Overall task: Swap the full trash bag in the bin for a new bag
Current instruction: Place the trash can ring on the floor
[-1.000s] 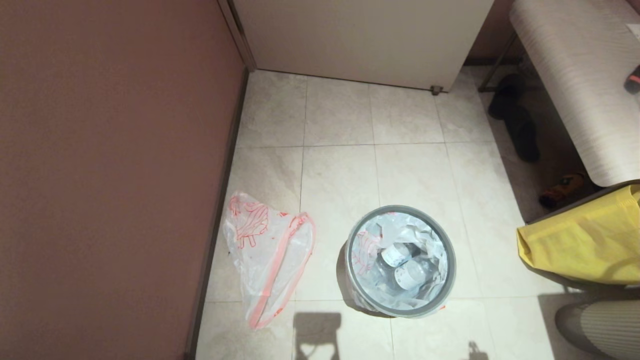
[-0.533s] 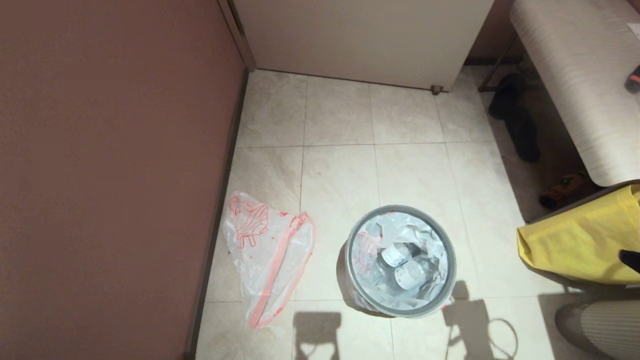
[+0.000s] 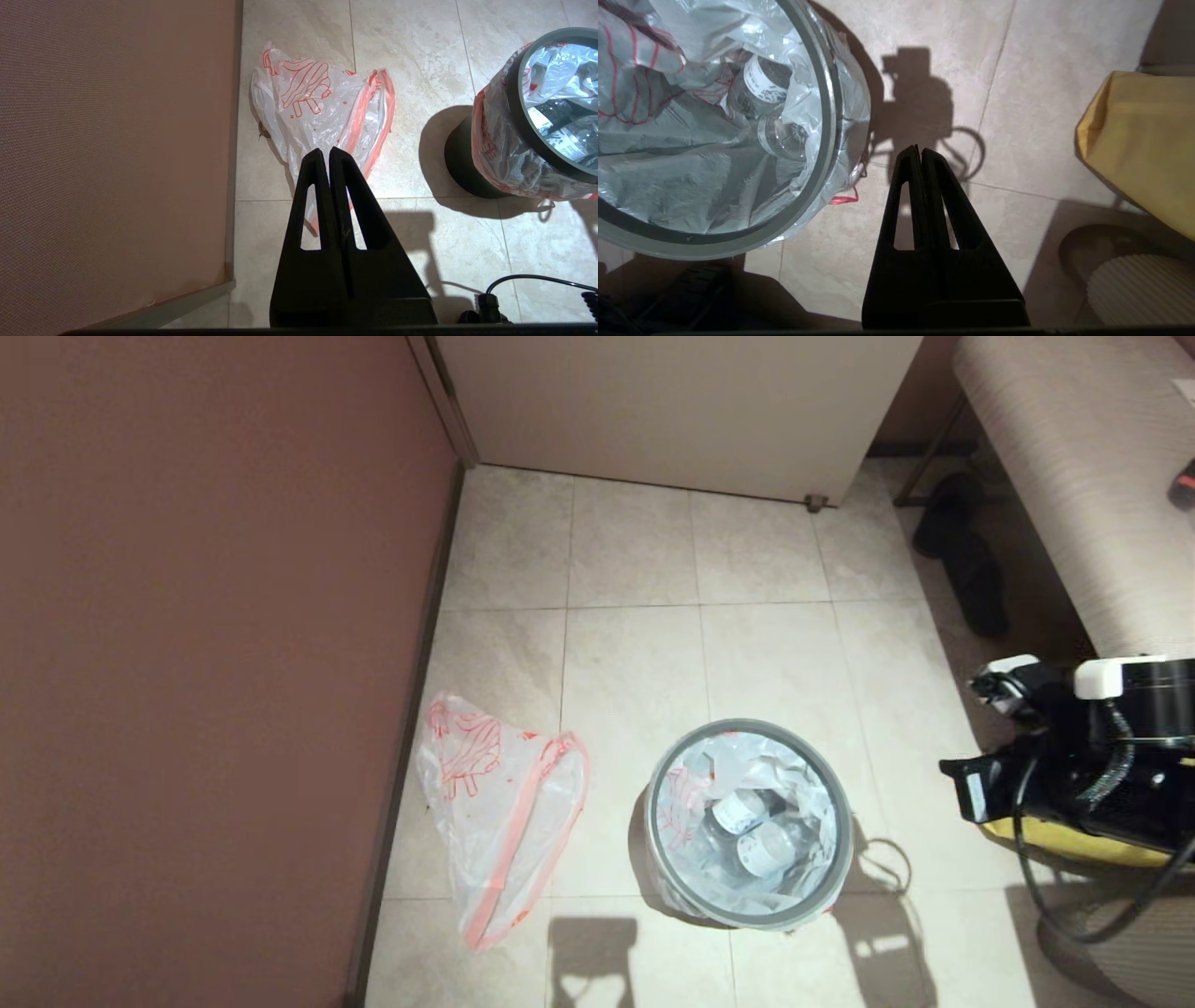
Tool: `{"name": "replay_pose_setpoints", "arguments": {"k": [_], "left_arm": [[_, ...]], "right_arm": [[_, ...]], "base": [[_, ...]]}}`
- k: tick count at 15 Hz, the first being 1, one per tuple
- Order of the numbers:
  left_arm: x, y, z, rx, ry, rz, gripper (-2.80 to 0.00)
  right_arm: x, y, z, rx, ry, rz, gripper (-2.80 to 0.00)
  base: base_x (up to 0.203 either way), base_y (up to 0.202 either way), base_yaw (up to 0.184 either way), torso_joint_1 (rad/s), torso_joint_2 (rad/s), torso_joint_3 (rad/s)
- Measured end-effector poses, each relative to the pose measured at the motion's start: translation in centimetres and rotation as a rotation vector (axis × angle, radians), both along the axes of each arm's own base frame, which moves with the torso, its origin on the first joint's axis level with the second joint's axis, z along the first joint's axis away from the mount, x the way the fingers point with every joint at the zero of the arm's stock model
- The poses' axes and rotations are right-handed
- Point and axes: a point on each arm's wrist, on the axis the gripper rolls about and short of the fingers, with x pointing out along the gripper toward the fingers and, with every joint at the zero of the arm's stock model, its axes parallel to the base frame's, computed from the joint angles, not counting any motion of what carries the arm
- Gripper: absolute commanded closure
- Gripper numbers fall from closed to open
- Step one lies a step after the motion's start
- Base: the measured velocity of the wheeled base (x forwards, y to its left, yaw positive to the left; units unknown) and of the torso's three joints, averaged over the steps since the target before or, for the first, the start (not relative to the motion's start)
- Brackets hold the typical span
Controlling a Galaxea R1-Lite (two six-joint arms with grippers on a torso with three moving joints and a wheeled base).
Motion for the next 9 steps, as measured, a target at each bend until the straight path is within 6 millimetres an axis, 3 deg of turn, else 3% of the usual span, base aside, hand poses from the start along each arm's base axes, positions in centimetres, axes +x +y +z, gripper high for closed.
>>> {"name": "replay_pose_setpoints", "arguments": {"k": [5, 6, 9], "left_arm": [[0.0, 0.0, 0.0, 0.0, 0.0, 0.0, 0.0], [0.0, 0.0, 0.0, 0.0, 0.0, 0.0, 0.0], [0.0, 0.0, 0.0, 0.0, 0.0, -0.001, 0.0]], "right_arm": [[3.6, 3.0, -5.5, -0.012, 0.077, 0.072, 0.0], [3.9, 3.4, -6.2, -0.017, 0.08, 0.078, -2.8], [5.3, 4.2, -7.7, -0.024, 0.022, 0.07, -2.8]], "base": [[0.0, 0.0, 0.0, 0.0, 0.0, 0.0], [0.0, 0.0, 0.0, 0.0, 0.0, 0.0], [0.0, 0.0, 0.0, 0.0, 0.0, 0.0]]}}
